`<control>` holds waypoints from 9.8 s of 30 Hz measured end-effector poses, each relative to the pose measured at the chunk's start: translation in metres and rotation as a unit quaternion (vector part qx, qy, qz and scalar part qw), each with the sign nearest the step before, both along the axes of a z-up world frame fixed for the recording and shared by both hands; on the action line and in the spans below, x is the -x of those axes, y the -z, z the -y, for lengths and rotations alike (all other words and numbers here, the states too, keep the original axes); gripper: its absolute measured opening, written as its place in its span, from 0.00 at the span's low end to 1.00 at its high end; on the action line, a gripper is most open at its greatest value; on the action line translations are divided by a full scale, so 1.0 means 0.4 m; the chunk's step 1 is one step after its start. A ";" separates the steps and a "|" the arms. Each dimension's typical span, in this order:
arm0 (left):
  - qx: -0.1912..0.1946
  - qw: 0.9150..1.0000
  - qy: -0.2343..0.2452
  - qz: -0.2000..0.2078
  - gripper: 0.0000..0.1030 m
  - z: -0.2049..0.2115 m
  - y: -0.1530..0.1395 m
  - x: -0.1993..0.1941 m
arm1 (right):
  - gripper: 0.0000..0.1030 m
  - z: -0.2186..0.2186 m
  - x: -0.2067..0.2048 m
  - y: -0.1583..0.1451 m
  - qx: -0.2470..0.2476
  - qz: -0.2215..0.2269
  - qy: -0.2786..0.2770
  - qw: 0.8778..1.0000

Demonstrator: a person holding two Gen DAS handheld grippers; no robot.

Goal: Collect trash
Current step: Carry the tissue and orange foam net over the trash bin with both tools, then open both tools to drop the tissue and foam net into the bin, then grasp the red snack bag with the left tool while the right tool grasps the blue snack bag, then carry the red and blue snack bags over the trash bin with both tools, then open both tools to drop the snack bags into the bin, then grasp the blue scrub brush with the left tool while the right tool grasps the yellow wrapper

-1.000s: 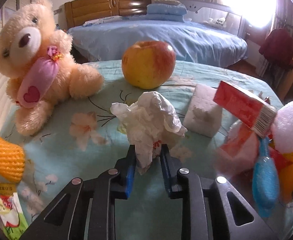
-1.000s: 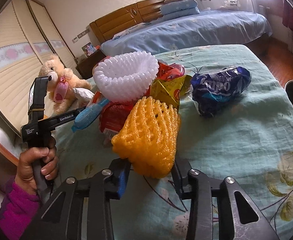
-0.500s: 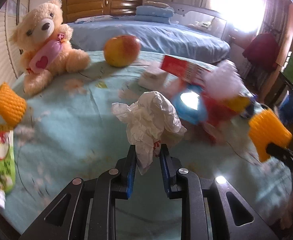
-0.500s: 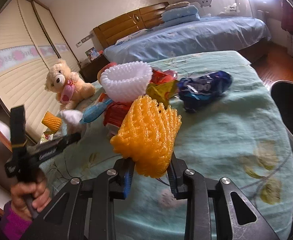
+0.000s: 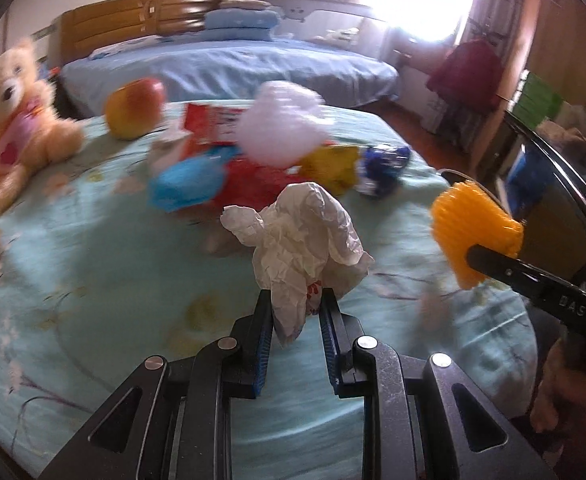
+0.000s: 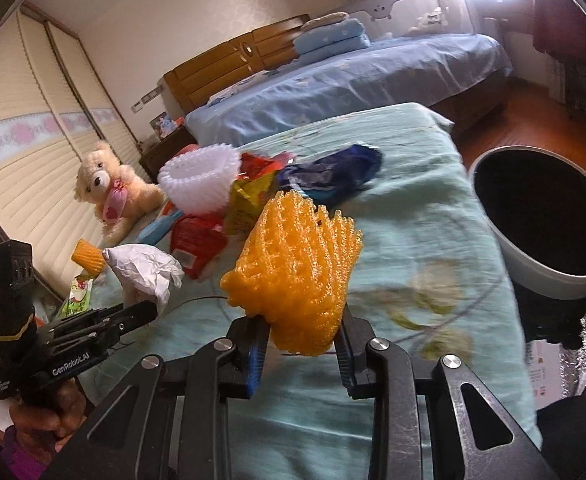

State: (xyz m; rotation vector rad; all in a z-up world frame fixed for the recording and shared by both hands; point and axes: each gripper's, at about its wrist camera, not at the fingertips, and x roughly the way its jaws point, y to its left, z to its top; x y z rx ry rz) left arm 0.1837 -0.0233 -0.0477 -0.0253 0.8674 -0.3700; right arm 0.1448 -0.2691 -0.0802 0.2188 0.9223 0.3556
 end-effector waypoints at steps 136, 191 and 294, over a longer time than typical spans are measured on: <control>0.005 0.990 -0.136 -0.023 0.24 0.075 0.058 0.076 | 0.55 -0.028 -0.306 0.096 -0.049 -0.053 0.026 0.997; 0.013 0.998 0.054 -0.027 0.11 0.372 0.037 -0.022 | 0.30 0.313 -0.046 -0.013 0.014 -0.003 0.096 0.995; -0.013 0.993 -0.119 -0.005 0.61 -0.006 0.033 0.119 | 0.77 -0.041 -0.110 0.037 -0.010 -0.028 -0.043 0.999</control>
